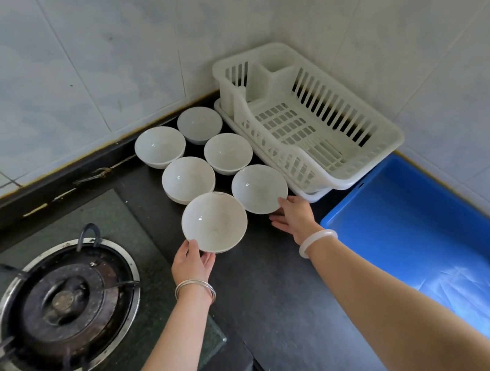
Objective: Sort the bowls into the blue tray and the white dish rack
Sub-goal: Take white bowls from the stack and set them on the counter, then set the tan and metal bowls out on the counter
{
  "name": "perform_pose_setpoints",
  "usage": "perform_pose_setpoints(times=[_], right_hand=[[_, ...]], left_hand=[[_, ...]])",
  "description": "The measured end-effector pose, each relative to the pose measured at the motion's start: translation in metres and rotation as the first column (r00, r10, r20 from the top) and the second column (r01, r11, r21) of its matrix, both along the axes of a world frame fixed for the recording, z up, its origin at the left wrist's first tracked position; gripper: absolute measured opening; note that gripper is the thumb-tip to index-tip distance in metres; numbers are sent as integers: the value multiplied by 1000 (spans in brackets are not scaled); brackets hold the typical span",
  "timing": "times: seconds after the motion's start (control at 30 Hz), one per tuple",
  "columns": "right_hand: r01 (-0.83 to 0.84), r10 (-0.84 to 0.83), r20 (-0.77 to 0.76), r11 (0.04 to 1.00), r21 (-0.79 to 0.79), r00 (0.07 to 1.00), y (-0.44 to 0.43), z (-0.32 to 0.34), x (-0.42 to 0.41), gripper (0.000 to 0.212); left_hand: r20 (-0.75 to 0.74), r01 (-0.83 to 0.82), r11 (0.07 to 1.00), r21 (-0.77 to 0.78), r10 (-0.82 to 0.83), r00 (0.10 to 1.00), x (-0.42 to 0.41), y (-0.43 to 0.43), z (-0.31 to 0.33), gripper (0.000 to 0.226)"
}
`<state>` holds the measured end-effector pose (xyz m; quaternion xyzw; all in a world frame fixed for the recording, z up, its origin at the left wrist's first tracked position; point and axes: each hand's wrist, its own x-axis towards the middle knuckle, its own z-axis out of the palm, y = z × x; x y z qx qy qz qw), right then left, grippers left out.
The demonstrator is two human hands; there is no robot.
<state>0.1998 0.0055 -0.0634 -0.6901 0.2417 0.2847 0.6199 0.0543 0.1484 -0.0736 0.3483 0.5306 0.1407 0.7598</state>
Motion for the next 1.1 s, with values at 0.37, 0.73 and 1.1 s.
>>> perform_pose_setpoints(times=[0.37,0.73,1.1], right_hand=[[-204,262,211,944,-259,942,-47,31,-51,38],[-4,261,295,754,-657,919,-224,66,-191,21],[185,38,224,444,-877,974,-349,62,-315,23]], left_hand=[[-75,361,920,154,-353,932,-33,-53,5,41],[-241,891,209,403,-915,324,-69,-194,49,30],[-334,794,-210,570,-942,-10,-106,-328,72,30]])
